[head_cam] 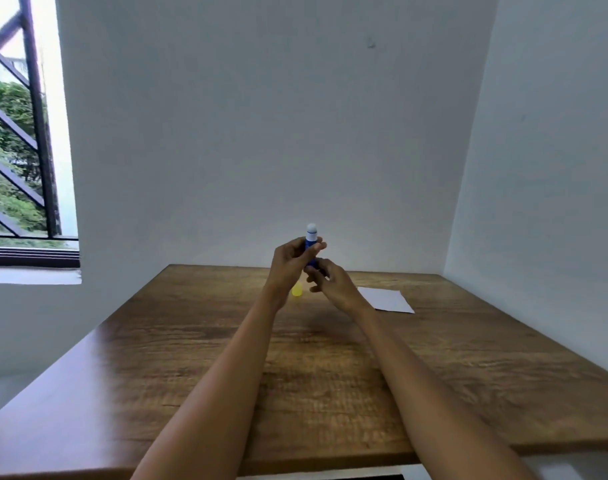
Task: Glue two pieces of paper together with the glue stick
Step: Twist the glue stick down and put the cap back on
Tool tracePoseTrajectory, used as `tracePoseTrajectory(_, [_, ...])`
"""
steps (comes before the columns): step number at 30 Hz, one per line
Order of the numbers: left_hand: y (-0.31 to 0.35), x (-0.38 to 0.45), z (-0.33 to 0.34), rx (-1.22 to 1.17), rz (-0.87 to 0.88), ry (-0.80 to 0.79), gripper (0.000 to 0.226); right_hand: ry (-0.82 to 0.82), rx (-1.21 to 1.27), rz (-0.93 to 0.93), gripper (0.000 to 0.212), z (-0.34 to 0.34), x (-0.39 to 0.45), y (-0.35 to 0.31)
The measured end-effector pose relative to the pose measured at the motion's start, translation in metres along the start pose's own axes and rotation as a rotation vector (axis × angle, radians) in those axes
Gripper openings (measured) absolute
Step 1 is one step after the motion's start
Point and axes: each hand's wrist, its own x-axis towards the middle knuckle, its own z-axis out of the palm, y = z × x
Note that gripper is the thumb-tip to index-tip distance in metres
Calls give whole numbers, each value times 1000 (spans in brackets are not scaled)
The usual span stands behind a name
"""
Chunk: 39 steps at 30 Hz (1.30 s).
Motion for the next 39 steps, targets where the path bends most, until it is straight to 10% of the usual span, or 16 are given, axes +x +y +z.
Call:
tracePoseTrajectory(13, [1, -3, -8, 60, 1, -114, 11, -215, -30, 73, 35, -14, 3, -3])
tracePoseTrajectory(20, [4, -5, 16, 96, 110, 76, 7, 486, -437, -207, 24, 1, 4, -1])
tracePoseTrajectory(29, [4, -7, 10, 89, 91, 18, 9, -7, -147, -70, 25, -12, 5, 6])
tracePoseTrajectory(35, [5, -6, 13, 58, 100, 88, 9, 391, -425, -186, 23, -5, 4, 3])
tracePoseTrajectory(39, [4, -4, 5, 42, 99, 88, 13, 302, -233, -104, 30, -7, 5, 1])
